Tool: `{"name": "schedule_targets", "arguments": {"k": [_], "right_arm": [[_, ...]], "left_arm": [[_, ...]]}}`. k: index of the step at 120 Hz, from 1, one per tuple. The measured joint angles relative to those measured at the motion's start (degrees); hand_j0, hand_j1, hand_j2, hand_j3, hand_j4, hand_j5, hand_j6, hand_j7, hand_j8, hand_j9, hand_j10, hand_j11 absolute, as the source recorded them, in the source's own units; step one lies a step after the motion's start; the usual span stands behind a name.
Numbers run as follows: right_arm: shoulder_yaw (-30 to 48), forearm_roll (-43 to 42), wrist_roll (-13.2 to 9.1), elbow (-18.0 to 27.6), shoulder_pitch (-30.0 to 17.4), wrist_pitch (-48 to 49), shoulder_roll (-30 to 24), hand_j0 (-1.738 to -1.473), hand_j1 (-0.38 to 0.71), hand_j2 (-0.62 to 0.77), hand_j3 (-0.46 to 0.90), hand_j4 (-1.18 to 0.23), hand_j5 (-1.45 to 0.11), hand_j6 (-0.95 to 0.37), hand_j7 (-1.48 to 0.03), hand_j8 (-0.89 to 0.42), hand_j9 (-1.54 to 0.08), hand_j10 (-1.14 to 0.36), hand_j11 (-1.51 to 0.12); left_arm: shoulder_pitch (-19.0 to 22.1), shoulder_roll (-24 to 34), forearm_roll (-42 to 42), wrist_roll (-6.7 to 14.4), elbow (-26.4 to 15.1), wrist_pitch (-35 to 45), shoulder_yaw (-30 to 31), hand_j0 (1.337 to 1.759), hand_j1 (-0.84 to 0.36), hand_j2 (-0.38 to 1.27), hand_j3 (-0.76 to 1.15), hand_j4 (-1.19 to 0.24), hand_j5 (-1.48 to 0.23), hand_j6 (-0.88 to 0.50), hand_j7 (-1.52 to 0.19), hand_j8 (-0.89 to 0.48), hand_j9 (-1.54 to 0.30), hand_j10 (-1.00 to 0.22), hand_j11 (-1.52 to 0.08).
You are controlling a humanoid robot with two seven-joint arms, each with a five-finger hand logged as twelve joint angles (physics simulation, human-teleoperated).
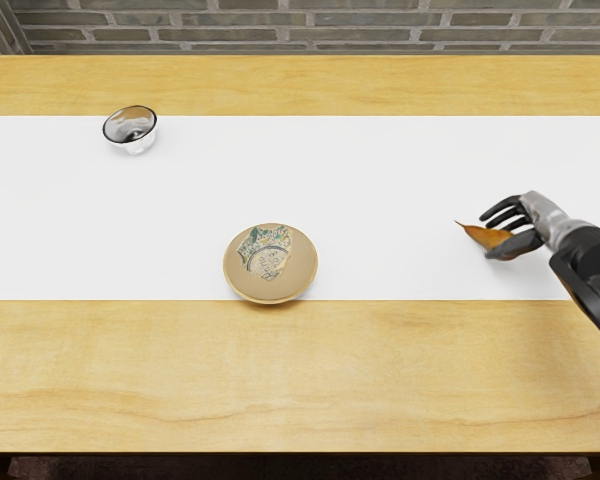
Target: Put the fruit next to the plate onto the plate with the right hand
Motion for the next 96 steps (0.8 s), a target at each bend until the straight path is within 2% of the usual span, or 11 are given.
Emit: {"name": "schedule_targets", "arguments": {"k": [36,96], "right_arm": [[2.30,0.19,0.28,2.17,-0.09,2.04,0.63,-1.655,0.31,0.09,0.00,-0.61,-0.88,-0.44,-0.84,-0.36,-0.86,-0.41,-0.86],[4.12,0.21,0.69,3.15,-0.02,2.62,5.84,-1.656,0.32,0.12,0.00,-0.62,-0.89,-0.45,-0.85,-0.36,-0.86,-0.42,-0.87]], "left_arm": [[0.00,0.00,0.00,0.00,0.02,0.00,0.00,1.658,0.35,0.00,0.00,0.00,0.00,0.00,0.00,0.00,0.00,0.00,0.00],[0.00,0.00,0.00,0.00,-0.01,0.00,0.01,1.658,0.35,0.00,0.00,0.00,0.00,0.00,0.00,0.00,0.00,0.00,0.00]]}}
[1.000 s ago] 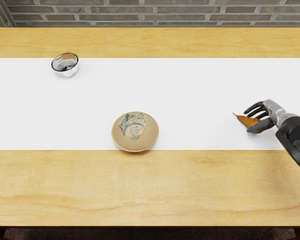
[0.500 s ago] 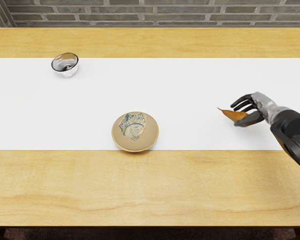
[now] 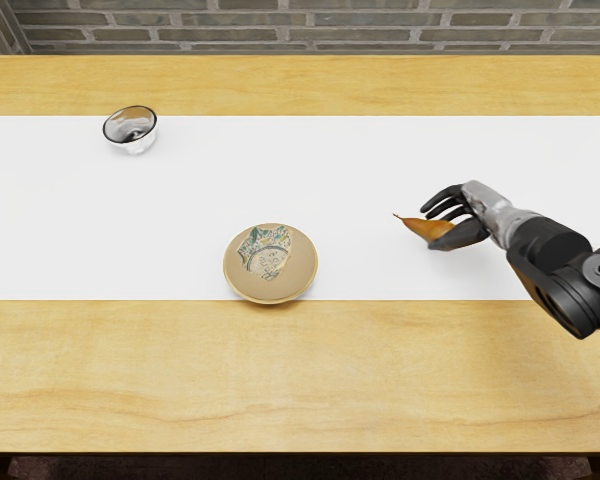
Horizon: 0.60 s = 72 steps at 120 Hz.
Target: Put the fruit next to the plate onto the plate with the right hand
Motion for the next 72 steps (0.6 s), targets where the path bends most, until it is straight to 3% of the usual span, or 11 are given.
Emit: {"name": "schedule_targets", "arguments": {"k": [72], "right_arm": [[3.15,-0.10,-0.05,0.42,0.14,2.10,7.49,-1.656,0.34,0.12,0.00,-0.63,-0.88,-0.61,-0.85,-0.36,-0.86,-0.40,-0.85]], "left_arm": [[0.03,0.00,0.00,0.00,0.00,0.00,0.01,1.658,0.35,0.00,0.00,0.00,0.00,0.00,0.00,0.00,0.00,0.00,0.00]]}}
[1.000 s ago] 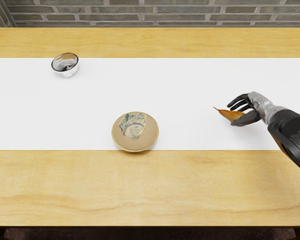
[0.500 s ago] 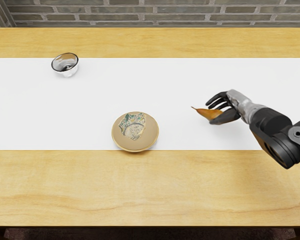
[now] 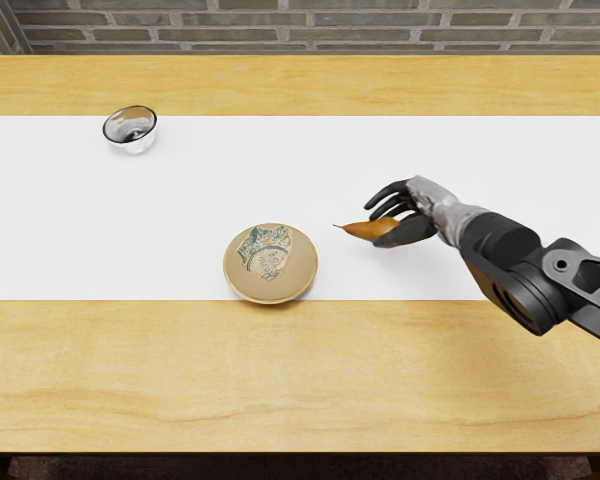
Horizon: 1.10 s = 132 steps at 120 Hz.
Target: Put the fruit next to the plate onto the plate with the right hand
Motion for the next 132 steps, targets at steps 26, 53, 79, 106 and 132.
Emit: {"name": "schedule_targets", "arguments": {"k": [26,53,79,106,132], "right_arm": [[0.21,-0.03,-0.09,-0.02,0.25,0.14,2.37,-1.656,0.34,0.13,0.00,-0.64,-0.89,-0.64,-0.86,-0.37,-0.87,-0.40,-0.87],[0.17,-0.11,-0.11,-0.30,1.02,0.33,5.88,-1.656,0.34,0.16,0.00,-0.64,-0.89,-0.66,-0.86,-0.37,-0.87,-0.40,-0.87],[-0.03,-0.25,-0.08,-1.97,2.14,2.11,9.44,-1.657,0.33,0.18,0.00,-0.65,-0.89,-0.66,-0.86,-0.40,-0.87,-0.42,-0.86],[-0.54,-0.35,-0.32,-5.83,4.24,4.42,14.29,-1.657,0.33,0.18,0.00,-0.65,-0.89,-0.66,-0.86,-0.40,-0.86,-0.42,-0.86],[-0.66,-0.45,-0.45,-7.54,5.18,6.11,16.82,-1.657,0.33,0.17,0.00,-0.64,-0.89,-0.66,-0.86,-0.40,-0.87,-0.42,-0.86]], "left_arm": [[-0.03,0.00,0.00,0.00,0.01,0.00,0.00,1.658,0.35,0.00,0.00,0.00,0.00,0.00,0.00,0.00,0.00,0.00,0.00],[-0.03,0.00,0.00,0.00,-0.01,0.00,0.00,1.658,0.35,0.00,0.00,0.00,0.00,0.00,0.00,0.00,0.00,0.00,0.00],[-0.03,0.00,0.00,0.00,0.02,0.00,0.00,1.658,0.35,0.00,0.00,0.00,0.00,0.00,0.00,0.00,0.00,0.00,0.00],[-0.03,0.00,0.00,0.00,0.00,0.00,0.01,1.658,0.35,0.00,0.00,0.00,0.00,0.00,0.00,0.00,0.00,0.00,0.00],[-0.03,0.00,0.00,0.00,0.00,0.01,0.01,1.658,0.35,0.00,0.00,0.00,0.00,0.00,0.00,0.00,0.00,0.00,0.00]]}}
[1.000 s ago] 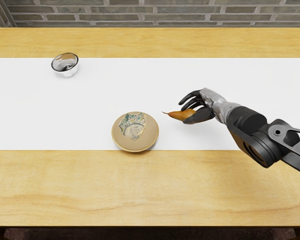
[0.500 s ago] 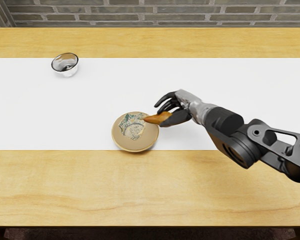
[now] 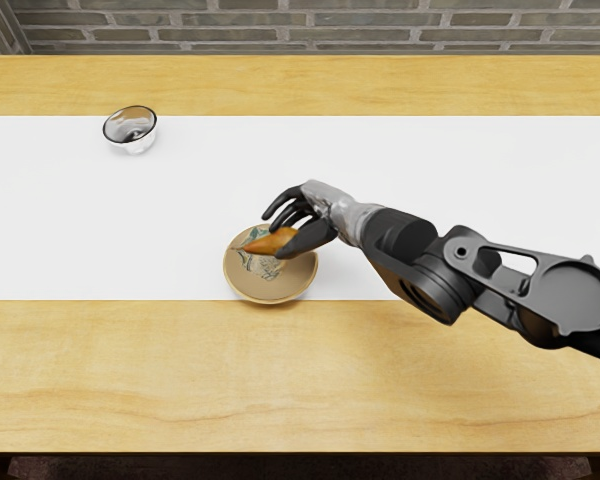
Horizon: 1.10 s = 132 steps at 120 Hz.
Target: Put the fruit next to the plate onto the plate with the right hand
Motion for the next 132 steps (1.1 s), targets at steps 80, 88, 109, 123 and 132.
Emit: {"name": "schedule_targets", "arguments": {"k": [80,88,109,123,132], "right_arm": [[5.03,3.52,-1.68,0.81,1.51,3.54,-5.10,-1.658,-0.20,0.00,0.00,-0.13,-0.17,-0.13,-0.17,-0.12,-0.17,-0.12,-0.17],[8.41,8.66,-1.74,1.02,0.92,10.99,-9.75,-1.658,-0.23,0.00,0.00,-0.10,-0.14,-0.10,-0.14,-0.09,-0.14,-0.09,-0.14],[16.58,22.35,-1.79,0.89,-3.55,31.51,-21.33,-1.658,-0.28,-0.01,0.00,-0.06,-0.08,-0.06,-0.08,-0.06,-0.08,-0.06,-0.08],[18.75,30.42,-0.24,-1.97,-6.45,44.21,-27.78,-1.658,-0.29,-0.01,0.00,-0.05,-0.07,-0.05,-0.06,-0.05,-0.07,-0.05,-0.06],[19.30,34.73,1.72,-4.16,-7.84,48.95,-31.21,-1.658,-0.30,-0.01,0.00,-0.05,-0.06,-0.05,-0.06,-0.04,-0.06,-0.04,-0.06]], "left_arm": [[0.00,0.00,0.00,0.01,0.02,-0.01,-0.01,1.658,0.35,0.00,0.00,0.00,0.00,0.00,0.00,0.00,0.00,0.00,0.00],[0.00,0.00,0.00,0.00,0.02,-0.01,-0.01,1.658,0.35,0.00,0.00,0.00,0.00,0.00,0.00,0.00,0.00,0.00,0.00],[0.09,0.00,0.00,0.01,-0.08,-0.01,0.02,1.658,0.35,0.00,0.00,0.00,0.00,0.00,0.00,0.00,0.00,0.00,0.00],[0.72,0.00,0.00,0.01,-0.14,-0.01,0.07,1.658,0.35,0.00,0.00,0.00,0.00,0.00,0.00,0.00,0.00,0.00,0.00],[1.58,0.00,-0.01,0.00,-0.06,0.02,0.05,1.658,0.35,0.00,0.00,0.00,0.00,0.00,0.00,0.00,0.00,0.00,0.00]]}}
